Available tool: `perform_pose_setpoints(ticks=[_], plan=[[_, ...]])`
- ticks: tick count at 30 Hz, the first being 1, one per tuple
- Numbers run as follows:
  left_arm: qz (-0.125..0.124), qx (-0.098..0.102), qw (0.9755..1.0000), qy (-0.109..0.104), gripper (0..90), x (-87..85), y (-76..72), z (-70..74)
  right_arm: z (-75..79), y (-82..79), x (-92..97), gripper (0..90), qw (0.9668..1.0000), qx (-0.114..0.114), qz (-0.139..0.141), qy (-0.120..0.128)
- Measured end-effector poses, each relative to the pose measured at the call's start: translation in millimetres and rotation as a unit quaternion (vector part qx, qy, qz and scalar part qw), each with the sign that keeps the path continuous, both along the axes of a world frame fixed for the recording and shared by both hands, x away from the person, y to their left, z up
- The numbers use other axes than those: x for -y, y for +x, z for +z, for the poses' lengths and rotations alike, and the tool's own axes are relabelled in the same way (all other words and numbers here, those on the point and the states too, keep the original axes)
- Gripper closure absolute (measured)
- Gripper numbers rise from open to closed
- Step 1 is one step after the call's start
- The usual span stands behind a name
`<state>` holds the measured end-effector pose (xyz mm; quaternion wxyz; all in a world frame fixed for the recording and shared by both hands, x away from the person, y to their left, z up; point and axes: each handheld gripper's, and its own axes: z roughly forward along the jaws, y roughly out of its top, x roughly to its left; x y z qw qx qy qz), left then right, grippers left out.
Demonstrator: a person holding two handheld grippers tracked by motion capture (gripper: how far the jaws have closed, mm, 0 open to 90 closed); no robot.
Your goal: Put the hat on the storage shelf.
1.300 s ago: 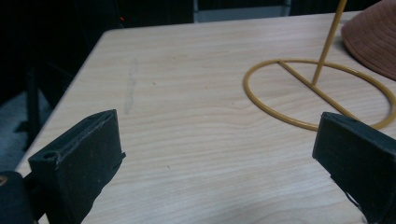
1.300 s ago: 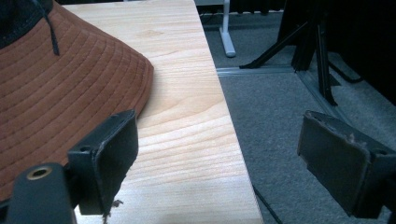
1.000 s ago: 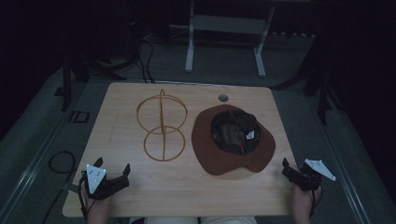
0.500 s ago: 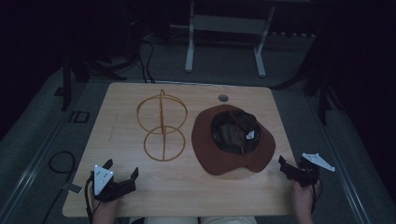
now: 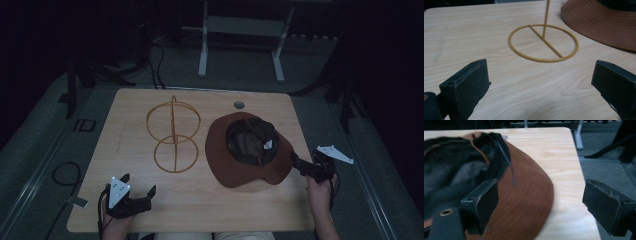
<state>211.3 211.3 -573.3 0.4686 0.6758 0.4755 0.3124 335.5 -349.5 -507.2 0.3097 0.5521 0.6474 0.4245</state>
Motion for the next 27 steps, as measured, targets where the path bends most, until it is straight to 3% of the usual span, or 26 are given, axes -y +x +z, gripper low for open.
perform_pose_setpoints(ticks=[11,14,18,20,23,24,25,27], plan=[[-0.02,-0.004,0.9997,0.01,1.8,5.5,-0.5,-0.4,17.7,31.8,-19.3,11.4,0.999,-0.029,0.03,-0.018],[-0.022,-0.006,0.9996,0.014,1.8,7.2,-0.9,-0.6,22.3,40.8,-24.9,11.4,0.9983,-0.037,0.044,0.0],[-0.028,-0.005,0.9995,0.01,1.8,7.3,-1.2,-0.2,28.8,55.3,-35.6,11.4,0.9976,-0.043,0.052,-0.015],[-0.026,-0.007,0.9996,0.01,1.8,7.2,-1.1,-0.2,32.0,60.8,-42.0,16.2,0.9972,-0.038,0.058,-0.028],[-0.029,-0.011,0.9995,0.007,1.8,6.8,-0.5,-0.7,34.8,72.5,-49.9,19.8,0.9954,-0.047,0.077,-0.034],[-0.029,-0.011,0.9995,0.007,1.8,6.9,-0.5,-0.9,33.9,82.9,-54.4,20.8,0.9936,-0.062,0.088,-0.034],[-0.029,-0.01,0.9995,0.008,1.8,7.1,-0.5,-0.8,33.9,82.9,-54.4,20.8,0.9936,-0.062,0.088,-0.034],[-0.031,-0.01,0.9994,0.011,1.8,7.5,-0.6,-0.6,28.7,98.9,-59.7,24.7,0.9915,-0.08,0.096,-0.038]])
